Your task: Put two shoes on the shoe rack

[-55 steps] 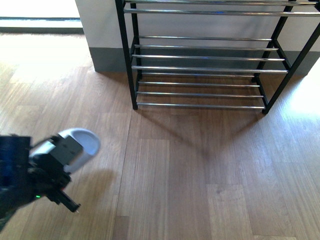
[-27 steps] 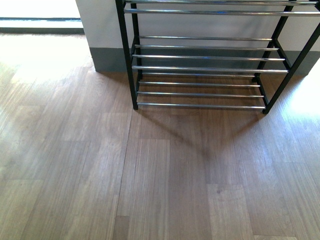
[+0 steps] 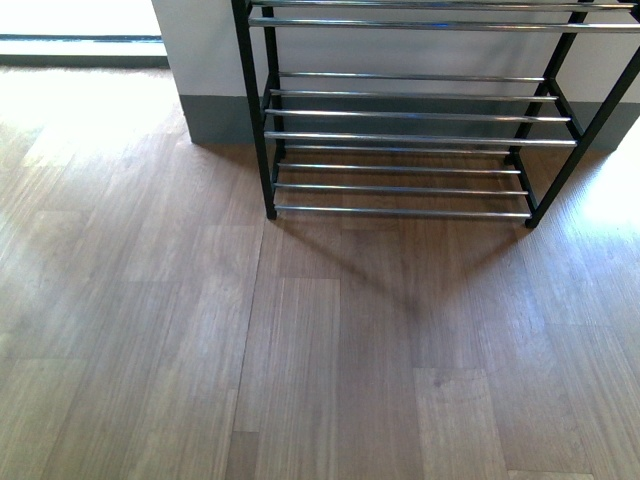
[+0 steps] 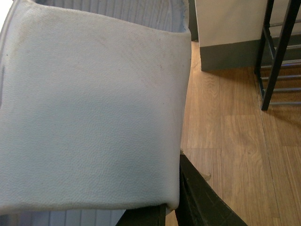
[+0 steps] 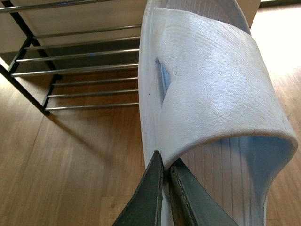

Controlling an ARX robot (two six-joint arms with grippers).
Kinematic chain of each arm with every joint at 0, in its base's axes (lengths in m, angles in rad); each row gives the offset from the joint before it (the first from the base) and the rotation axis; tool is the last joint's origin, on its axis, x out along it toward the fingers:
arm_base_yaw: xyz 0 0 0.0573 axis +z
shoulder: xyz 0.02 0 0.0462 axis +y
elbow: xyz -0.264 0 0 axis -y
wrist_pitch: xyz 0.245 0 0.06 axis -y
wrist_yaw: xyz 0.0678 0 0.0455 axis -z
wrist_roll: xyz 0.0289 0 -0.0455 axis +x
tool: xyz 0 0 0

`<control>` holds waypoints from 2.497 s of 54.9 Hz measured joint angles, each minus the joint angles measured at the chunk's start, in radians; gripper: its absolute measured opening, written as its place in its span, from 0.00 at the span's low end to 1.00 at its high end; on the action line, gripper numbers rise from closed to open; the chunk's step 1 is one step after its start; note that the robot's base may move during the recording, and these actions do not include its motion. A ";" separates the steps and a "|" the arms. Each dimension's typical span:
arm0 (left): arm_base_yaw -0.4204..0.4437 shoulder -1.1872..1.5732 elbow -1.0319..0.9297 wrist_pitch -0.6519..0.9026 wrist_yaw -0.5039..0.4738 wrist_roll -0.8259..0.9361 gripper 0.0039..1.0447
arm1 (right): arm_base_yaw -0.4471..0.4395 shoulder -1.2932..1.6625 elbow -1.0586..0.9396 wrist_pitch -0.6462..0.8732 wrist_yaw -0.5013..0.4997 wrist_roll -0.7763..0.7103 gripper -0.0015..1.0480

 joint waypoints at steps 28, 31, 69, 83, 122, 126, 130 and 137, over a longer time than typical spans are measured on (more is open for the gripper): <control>-0.001 -0.001 0.000 0.000 -0.002 -0.006 0.02 | -0.002 -0.001 0.000 -0.002 -0.003 0.000 0.02; -0.002 -0.002 0.000 0.000 -0.001 -0.006 0.02 | -0.003 -0.001 0.000 -0.002 0.000 0.000 0.02; -0.002 -0.001 -0.002 0.000 0.000 -0.006 0.02 | -0.002 0.000 -0.001 -0.002 0.000 0.000 0.02; -0.002 -0.001 -0.002 0.000 0.000 -0.006 0.02 | -0.002 0.000 -0.001 -0.002 0.000 0.000 0.02; -0.002 -0.001 -0.002 0.000 -0.001 -0.006 0.02 | -0.006 0.035 -0.024 0.166 -0.136 0.031 0.02; -0.002 -0.002 -0.002 0.000 0.000 -0.006 0.02 | 0.048 0.006 0.007 0.182 -0.155 0.067 0.02; -0.002 -0.002 -0.002 0.000 0.000 -0.006 0.02 | 0.106 -0.020 0.059 0.122 -0.122 0.095 0.02; -0.002 -0.002 -0.002 0.000 -0.001 -0.006 0.02 | 0.235 -0.009 0.193 0.008 -0.032 0.142 0.02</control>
